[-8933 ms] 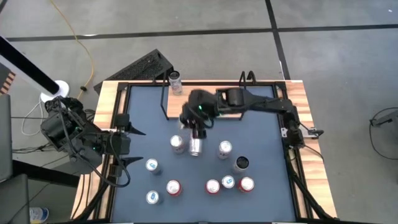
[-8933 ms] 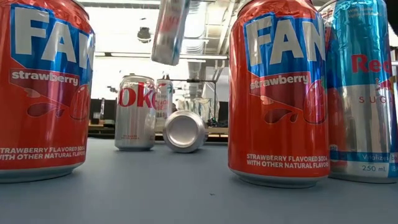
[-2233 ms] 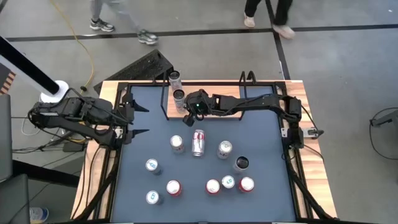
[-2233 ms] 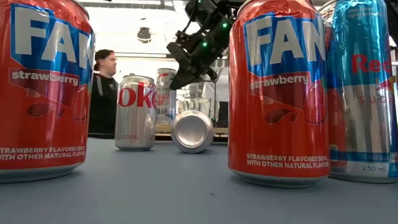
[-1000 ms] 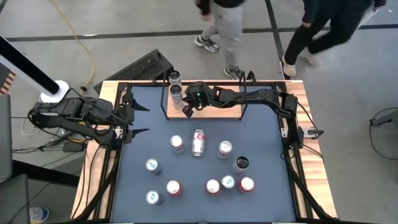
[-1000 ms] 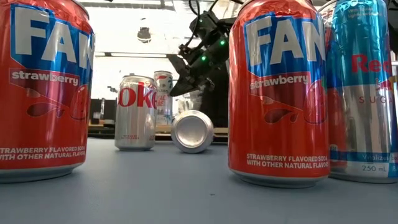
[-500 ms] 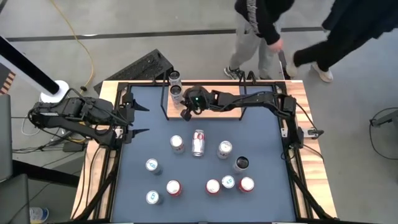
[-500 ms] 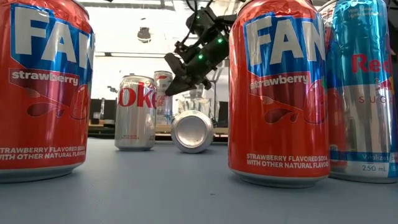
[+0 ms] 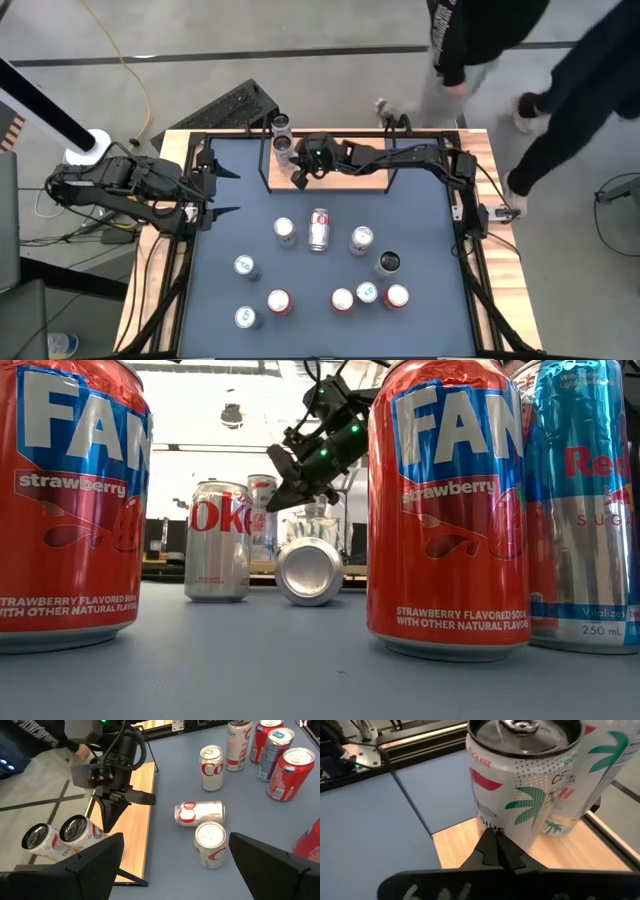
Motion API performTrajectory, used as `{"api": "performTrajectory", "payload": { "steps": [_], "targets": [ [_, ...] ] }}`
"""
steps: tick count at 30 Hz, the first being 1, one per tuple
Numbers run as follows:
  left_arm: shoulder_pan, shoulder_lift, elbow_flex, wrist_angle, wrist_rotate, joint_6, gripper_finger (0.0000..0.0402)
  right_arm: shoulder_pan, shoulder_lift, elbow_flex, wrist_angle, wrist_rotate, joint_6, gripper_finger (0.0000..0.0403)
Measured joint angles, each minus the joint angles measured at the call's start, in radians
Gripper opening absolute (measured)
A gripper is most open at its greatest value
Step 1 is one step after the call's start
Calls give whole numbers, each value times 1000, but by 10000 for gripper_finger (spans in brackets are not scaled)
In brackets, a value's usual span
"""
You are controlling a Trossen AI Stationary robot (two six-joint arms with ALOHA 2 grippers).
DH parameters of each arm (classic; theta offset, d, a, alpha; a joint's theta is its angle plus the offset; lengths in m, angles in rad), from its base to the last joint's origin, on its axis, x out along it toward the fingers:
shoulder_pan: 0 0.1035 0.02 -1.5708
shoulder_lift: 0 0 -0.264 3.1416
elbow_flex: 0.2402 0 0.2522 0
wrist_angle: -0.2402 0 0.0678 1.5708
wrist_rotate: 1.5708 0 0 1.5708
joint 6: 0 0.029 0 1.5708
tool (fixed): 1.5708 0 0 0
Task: Place canned beverage on shelf
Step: Put the bottom white and pink soda can aligned with the other white and pink soda can on the shelf
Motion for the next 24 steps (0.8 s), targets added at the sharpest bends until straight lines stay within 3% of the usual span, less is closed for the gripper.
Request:
{"api": "performTrajectory", "payload": {
  "steps": [17, 24],
  "targets": [
    [0, 0, -29, 3, 0, -5, 352, 44, 0, 0, 50, -57, -44, 0],
    [0, 0, -29, 10, 1, -25, 352, 7, 34, 1, 122, -71, -40, 0]
  ]
}}
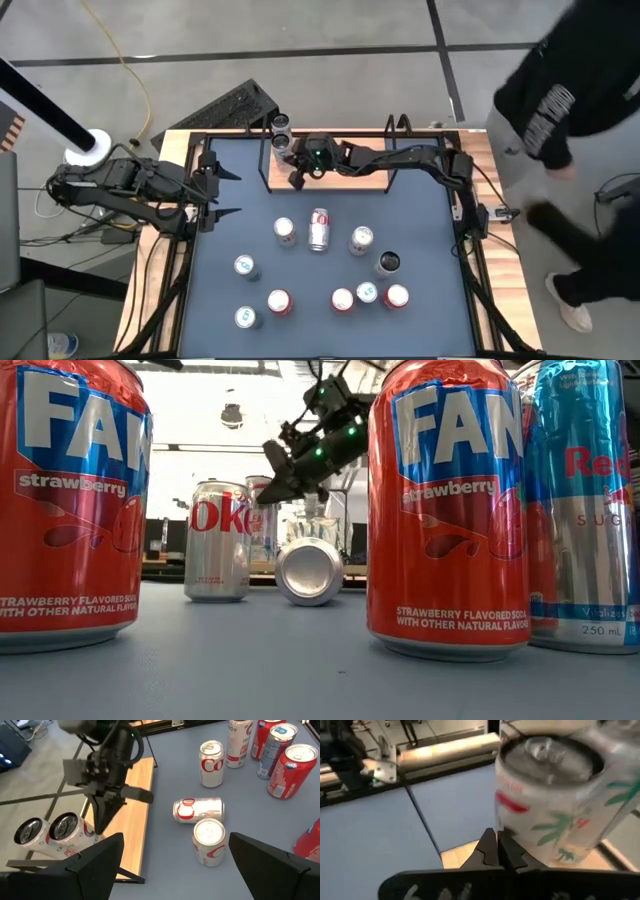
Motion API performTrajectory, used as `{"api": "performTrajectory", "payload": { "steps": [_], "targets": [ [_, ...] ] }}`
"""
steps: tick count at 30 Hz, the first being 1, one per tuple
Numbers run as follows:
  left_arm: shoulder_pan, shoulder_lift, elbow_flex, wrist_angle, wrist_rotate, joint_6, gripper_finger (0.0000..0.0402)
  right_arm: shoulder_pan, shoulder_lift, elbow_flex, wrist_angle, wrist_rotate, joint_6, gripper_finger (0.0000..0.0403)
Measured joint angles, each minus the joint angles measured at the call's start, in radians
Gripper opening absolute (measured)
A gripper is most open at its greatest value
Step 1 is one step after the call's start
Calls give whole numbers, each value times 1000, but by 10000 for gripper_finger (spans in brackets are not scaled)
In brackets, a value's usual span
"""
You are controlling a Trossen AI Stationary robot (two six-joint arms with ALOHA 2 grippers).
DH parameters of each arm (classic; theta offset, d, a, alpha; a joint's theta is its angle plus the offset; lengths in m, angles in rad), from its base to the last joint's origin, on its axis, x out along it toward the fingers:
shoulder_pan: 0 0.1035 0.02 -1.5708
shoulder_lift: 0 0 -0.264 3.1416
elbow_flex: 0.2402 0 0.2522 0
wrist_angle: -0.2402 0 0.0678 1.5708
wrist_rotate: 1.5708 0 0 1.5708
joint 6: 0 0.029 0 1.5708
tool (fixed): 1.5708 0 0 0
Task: Place canned beverage on shelf
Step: Put the bottom white and pink soda can aligned with the other white and pink soda can on the shelf
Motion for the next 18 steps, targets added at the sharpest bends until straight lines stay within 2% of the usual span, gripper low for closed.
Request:
{"api": "performTrajectory", "payload": {
  "steps": [5, 18],
  "targets": [
    [0, 0, 0, 0, 0, -2, 352, 5, 44, 35, -24, -26, 3, 0],
    [0, 0, 0, 0, -2, -2, 352, -14, 44, 59, -26, -26, -10, 0]
  ]
}}
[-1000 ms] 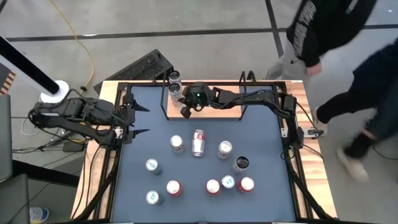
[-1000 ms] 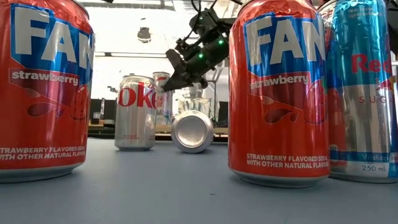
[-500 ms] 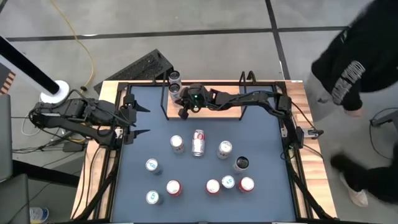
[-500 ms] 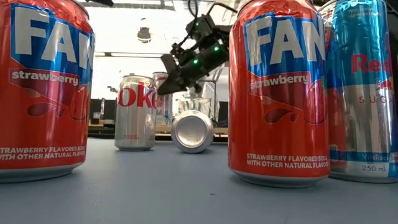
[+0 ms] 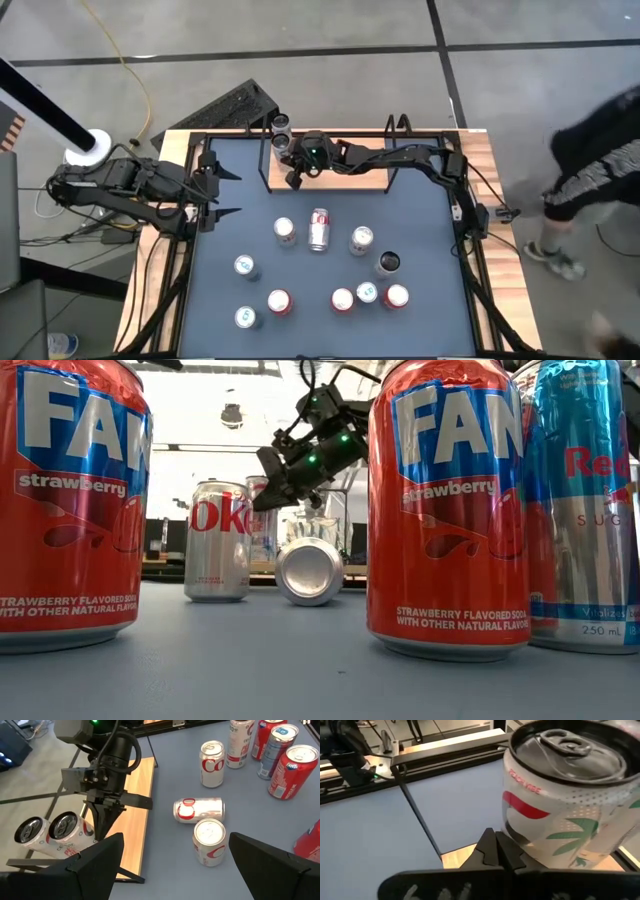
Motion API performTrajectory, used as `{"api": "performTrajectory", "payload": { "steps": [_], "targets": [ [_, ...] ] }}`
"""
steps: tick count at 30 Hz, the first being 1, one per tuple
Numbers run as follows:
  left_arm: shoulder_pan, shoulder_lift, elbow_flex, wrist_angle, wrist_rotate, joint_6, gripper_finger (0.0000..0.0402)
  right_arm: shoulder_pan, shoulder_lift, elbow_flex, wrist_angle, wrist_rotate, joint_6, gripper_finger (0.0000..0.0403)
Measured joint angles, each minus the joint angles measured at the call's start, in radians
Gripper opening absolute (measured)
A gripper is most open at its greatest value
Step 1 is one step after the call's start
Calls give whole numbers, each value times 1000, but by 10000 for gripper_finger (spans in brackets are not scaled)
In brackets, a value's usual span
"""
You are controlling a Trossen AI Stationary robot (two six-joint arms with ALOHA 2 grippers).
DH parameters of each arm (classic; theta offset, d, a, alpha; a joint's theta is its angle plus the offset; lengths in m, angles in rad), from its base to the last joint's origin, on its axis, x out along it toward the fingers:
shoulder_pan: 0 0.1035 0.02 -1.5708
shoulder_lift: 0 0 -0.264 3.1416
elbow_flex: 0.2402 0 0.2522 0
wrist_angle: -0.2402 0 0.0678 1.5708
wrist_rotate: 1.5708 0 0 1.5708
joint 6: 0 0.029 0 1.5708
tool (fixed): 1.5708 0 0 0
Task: Place canned beverage on shelf
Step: Put the bottom white and pink soda can aligned with the other white and pink soda can on the shelf
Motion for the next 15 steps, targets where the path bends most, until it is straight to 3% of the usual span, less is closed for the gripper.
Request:
{"api": "performTrajectory", "payload": {
  "steps": [15],
  "targets": [
    [0, 0, 0, 0, -1, -2, 352, -3, 0, 0, 26, 0, -25, 0]
  ]
}}
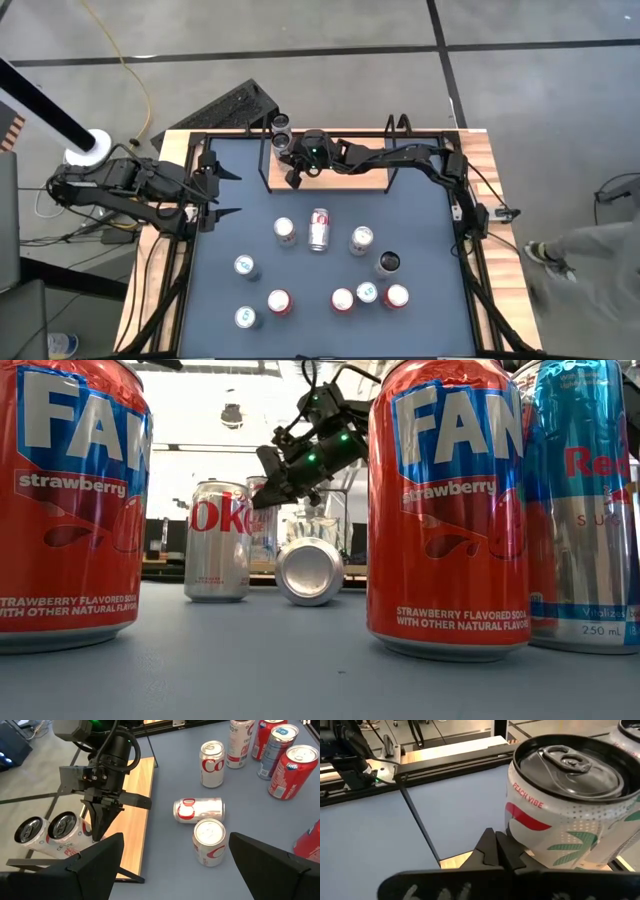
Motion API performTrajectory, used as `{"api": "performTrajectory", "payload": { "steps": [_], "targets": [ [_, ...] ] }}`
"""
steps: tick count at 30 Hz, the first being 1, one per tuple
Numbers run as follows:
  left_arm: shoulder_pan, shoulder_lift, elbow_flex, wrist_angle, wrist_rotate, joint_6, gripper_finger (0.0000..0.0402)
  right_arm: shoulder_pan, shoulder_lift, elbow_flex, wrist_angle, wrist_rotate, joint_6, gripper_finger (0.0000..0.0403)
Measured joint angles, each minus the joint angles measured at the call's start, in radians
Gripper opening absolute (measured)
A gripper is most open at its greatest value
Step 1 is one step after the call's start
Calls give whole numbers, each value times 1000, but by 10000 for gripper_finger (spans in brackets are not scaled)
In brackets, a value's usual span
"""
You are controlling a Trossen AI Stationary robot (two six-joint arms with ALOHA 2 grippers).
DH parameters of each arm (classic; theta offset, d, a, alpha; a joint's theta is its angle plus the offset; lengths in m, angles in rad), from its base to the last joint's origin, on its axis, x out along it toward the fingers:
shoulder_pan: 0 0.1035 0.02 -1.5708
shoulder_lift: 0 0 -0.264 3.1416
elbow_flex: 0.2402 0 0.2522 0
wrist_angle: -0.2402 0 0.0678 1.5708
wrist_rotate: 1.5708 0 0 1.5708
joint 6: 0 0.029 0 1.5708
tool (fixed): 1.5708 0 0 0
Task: Place canned beverage on shelf
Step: Put the bottom white and pink soda can aligned with the other white and pink soda can on the shelf
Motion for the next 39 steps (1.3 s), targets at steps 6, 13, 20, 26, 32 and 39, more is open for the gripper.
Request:
{"api": "performTrajectory", "payload": {
  "steps": [6, 13, 20, 26, 32, 39],
  "targets": [
    [0, 0, 0, 0, 0, -6, 352, 19, -4, 0, -26, 0, 1, 0],
    [0, 0, 0, -1, 6, -3, 352, 49, -3, 0, -80, 41, -1, 0],
    [0, 0, 0, -1, 6, -2, 352, 5, -1, 0, -70, 50, 0, 0],
    [0, 0, 0, -1, 6, 0, 352, -15, -1, 0, -58, 26, 7, 0],
    [0, 0, 0, -1, 4, 3, 352, -23, -1, 0, -50, 26, 6, 0],
    [0, 0, 0, -1, 2, 2, 352, -1, -1, 0, -53, 23, 10, 0]
  ]
}}
